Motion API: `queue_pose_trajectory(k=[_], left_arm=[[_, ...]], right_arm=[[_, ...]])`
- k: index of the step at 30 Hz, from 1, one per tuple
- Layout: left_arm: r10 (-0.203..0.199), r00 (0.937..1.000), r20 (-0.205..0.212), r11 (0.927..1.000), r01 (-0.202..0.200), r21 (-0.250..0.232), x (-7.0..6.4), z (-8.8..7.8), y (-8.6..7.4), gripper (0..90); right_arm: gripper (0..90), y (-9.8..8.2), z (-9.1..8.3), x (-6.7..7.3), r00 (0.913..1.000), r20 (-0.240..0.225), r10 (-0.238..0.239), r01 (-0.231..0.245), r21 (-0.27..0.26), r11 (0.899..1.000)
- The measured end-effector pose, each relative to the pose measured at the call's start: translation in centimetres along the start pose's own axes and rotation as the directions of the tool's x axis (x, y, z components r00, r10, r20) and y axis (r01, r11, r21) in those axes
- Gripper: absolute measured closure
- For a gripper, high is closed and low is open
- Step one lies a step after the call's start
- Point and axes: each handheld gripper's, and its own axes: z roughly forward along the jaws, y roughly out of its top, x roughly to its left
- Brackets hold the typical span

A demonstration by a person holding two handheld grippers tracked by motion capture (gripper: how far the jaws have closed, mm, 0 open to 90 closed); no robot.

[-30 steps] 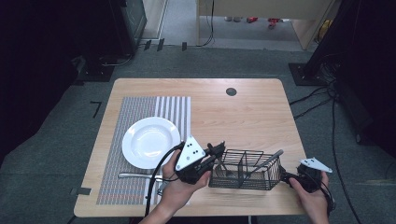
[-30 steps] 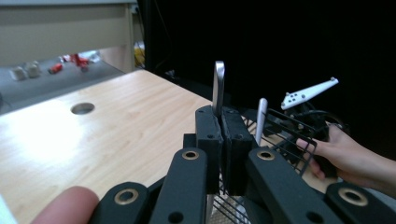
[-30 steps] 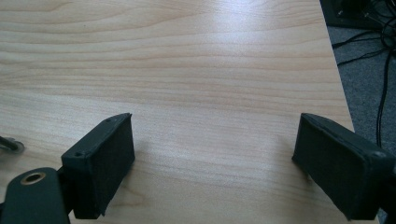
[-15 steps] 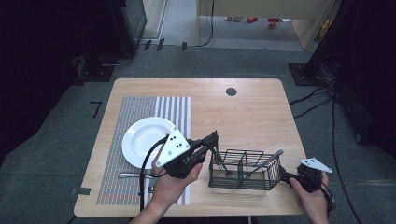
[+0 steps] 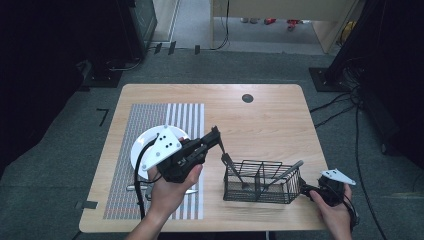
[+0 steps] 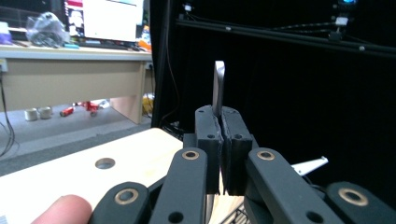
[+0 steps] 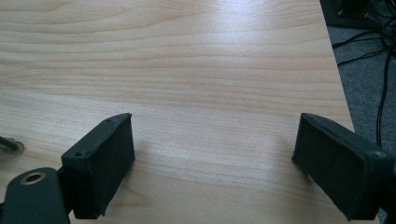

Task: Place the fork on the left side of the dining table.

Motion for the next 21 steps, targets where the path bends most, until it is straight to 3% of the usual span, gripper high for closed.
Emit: queue_pose_trajectory(k=[10, 12, 17, 21], left_arm=[[-0.085, 0.9957, -0.035, 0.9953, 0.084, -0.048, 2.5, -0.9, 0.8, 89.1], [-0.123, 0.9915, -0.041, 0.9911, 0.121, -0.054, 3.4, -1.2, 0.9, 89.1], [-0.124, 0.9889, -0.083, 0.9903, 0.118, -0.074, 4.6, -1.6, 0.9, 89.2], [-0.18, 0.9763, -0.119, 0.9798, 0.168, -0.109, 6.4, -2.1, 0.6, 89.2]], right_arm=[[12.3, 0.0, 0.0, 0.0, 1.0, 0.0, -0.001, 0.001, 0.0, 1.0], [12.3, 0.0, 0.0, 0.0, 1.0, 0.0, -0.002, 0.002, 0.0, 1.0], [12.3, 0.0, 0.0, 0.0, 1.0, -0.001, -0.001, 0.001, 0.0, 1.0], [12.3, 0.0, 0.0, 0.0, 1.0, 0.0, 0.001, -0.001, 0.001, 1.0]])
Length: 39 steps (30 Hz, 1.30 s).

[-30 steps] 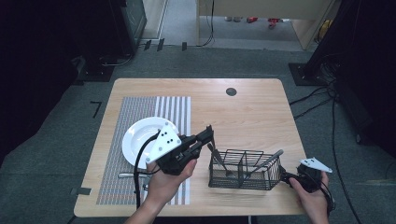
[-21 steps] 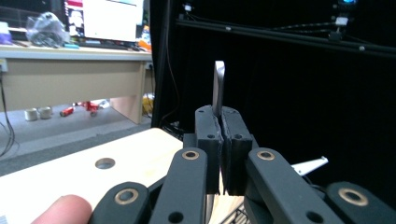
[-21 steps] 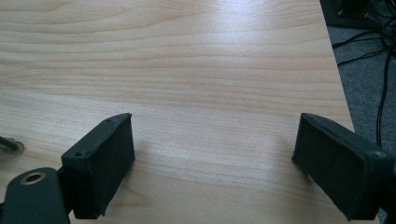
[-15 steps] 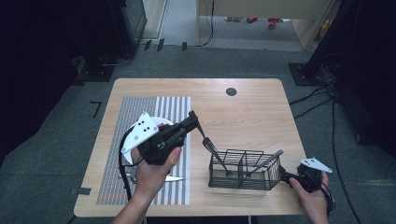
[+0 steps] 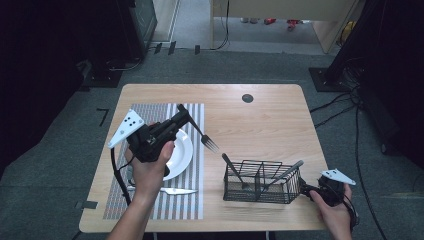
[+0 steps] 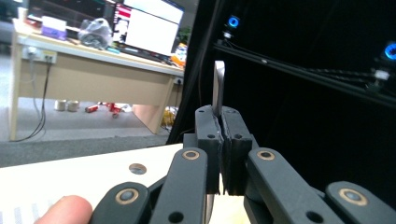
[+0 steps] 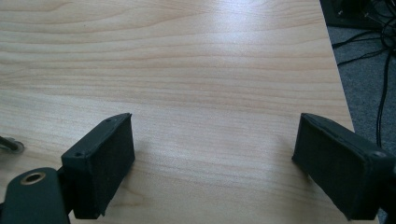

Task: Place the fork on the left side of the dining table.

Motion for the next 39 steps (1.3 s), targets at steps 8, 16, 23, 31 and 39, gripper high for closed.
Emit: queue_pose_trajectory(k=[8, 16, 23, 31, 39], left_arm=[[-0.078, 0.9933, -0.086, 0.9967, 0.075, -0.03, 3.6, 0.0, -0.8, 89.1], [-0.204, 0.9741, -0.097, 0.9768, 0.196, -0.086, 7.6, 0.2, -2.0, 89.1], [-0.341, 0.9364, -0.084, 0.9388, 0.334, -0.085, 11.4, 0.6, -3.7, 89.0], [-0.427, 0.8989, -0.098, 0.9038, 0.421, -0.079, 14.0, 0.7, -5.1, 89.1], [-0.524, 0.842, -0.127, 0.8497, 0.507, -0.144, 16.4, 1.1, -6.2, 89.0]], right_arm=[[12.3, 0.0, 0.0, 0.0, 1.0, 0.0, -0.001, 0.001, 0.0, 1.0], [12.3, 0.0, 0.0, 0.0, 1.0, -0.001, -0.002, 0.002, 0.0, 1.0], [12.3, 0.0, 0.0, 0.0, 1.0, 0.0, -0.001, 0.001, 0.0, 1.0], [12.3, 0.0, 0.0, 0.0, 1.0, 0.0, -0.001, 0.001, 0.0, 1.0], [12.3, 0.0, 0.0, 0.0, 1.0, 0.0, -0.001, 0.001, 0.0, 1.0]])
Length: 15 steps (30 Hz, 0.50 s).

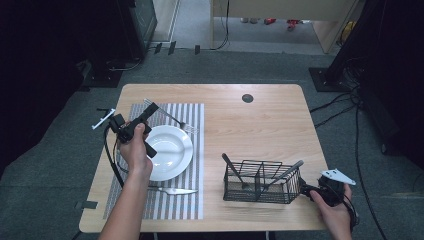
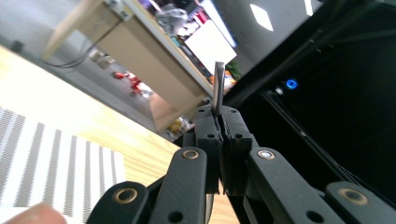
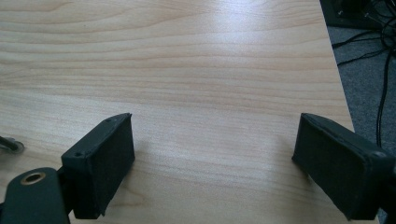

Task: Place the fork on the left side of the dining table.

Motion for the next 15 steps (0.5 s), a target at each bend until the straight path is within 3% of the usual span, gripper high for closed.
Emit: queue_pose_trajectory(k=[3, 4, 6, 12, 15], left_arm=[[-0.051, 0.9987, -0.006, 0.9987, 0.051, -0.009, 0.8, 0.3, 0.0, 88.9], [-0.051, 0.9987, -0.006, 0.9987, 0.051, -0.009, 0.8, 0.3, 0.0, 88.9], [-0.117, 0.9929, -0.018, 0.993, 0.117, -0.014, 1.8, 0.9, -0.1, 88.9], [-0.145, 0.9889, -0.035, 0.9885, 0.143, -0.05, 3.0, 1.8, -0.4, 88.9], [-0.182, 0.9821, -0.05, 0.9814, 0.178, -0.071, 3.8, 2.3, -0.8, 88.9]], right_arm=[[12.3, 0.0, 0.0, 0.0, 1.0, 0.0, 0.0, 0.0, 0.0, 1.0], [12.3, 0.0, 0.0, 0.0, 1.0, 0.0, 0.0, 0.0, 0.0, 1.0], [12.3, 0.0, 0.0, 0.0, 1.0, 0.0, 0.0, 0.0, 0.0, 1.0], [12.3, 0.0, 0.0, 0.0, 1.0, 0.0, 0.0, 0.0, 0.0, 1.0], [12.3, 0.0, 0.0, 0.0, 1.0, 0.0, 0.0, 0.0, 0.0, 1.0]])
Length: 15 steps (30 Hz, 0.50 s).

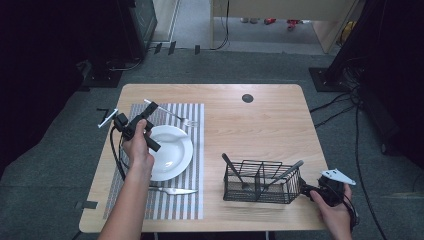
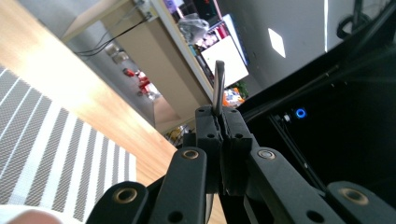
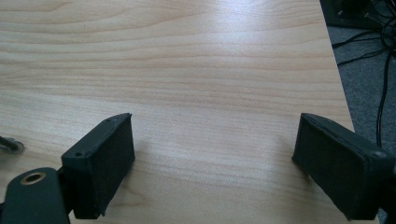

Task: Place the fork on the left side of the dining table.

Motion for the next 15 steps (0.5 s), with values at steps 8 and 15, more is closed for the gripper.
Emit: queue_pose_trajectory(k=[8, 15], left_arm=[[-0.109, 0.9938, 0.024, 0.983, 0.111, -0.146, 2.3, 0.8, -0.9, 89.0], [-0.236, 0.9716, 0.011, 0.9562, 0.235, -0.175, 3.7, 1.6, -1.3, 88.9]], right_arm=[[12.3, 0.0, 0.0, 0.0, 1.0, 0.0, 0.0, 0.0, 0.0, 1.0], [12.3, 0.0, 0.0, 0.0, 1.0, 0.0, 0.0, 0.0, 0.0, 1.0]])
